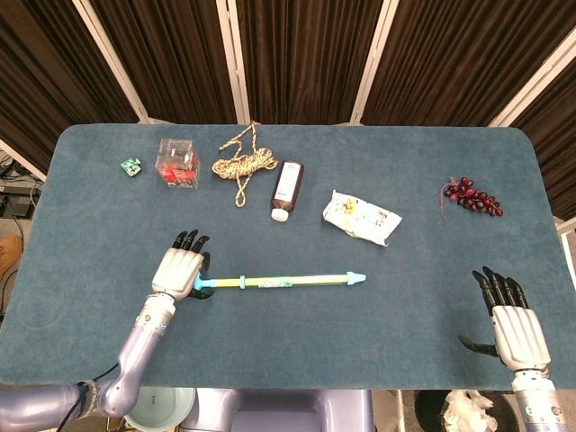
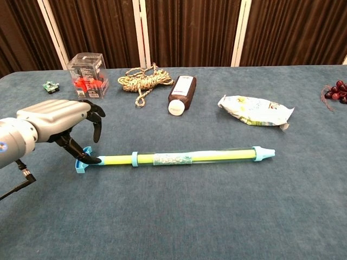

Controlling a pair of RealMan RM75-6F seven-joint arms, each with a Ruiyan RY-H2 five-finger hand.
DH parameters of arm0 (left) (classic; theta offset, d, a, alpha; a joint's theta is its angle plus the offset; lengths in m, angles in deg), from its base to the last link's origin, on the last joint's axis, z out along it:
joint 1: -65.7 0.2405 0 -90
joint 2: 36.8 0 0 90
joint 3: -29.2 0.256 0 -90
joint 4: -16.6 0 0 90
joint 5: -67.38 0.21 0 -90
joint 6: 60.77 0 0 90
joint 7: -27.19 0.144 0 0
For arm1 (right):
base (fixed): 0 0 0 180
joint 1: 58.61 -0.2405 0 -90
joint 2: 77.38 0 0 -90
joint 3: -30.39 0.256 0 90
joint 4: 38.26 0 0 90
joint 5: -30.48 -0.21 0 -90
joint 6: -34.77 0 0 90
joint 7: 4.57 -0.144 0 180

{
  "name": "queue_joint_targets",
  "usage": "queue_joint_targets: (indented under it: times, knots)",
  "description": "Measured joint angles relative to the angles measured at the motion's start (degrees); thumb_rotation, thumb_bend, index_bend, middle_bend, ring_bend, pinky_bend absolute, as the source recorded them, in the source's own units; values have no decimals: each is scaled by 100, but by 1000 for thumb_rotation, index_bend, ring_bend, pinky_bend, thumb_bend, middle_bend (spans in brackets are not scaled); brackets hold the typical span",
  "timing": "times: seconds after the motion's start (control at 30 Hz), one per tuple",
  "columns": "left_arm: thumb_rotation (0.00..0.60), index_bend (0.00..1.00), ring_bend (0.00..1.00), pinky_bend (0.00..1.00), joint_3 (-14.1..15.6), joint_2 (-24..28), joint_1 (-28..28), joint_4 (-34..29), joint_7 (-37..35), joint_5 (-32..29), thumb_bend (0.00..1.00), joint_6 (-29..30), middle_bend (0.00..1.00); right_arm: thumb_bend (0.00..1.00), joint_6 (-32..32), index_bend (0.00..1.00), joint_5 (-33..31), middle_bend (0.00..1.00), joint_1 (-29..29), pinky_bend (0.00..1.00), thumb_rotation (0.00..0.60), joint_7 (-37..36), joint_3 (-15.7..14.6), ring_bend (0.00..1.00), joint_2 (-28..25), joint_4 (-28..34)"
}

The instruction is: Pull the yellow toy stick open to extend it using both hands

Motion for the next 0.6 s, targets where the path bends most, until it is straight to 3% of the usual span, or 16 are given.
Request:
queue_joint_targets:
  times: [0.6]
  knots:
    - [600,522,0,72,92,-646,-327,677,295,-311,166,-116,119,96,4,0,14,0,14,0,600,-40,25,0,-7,11]
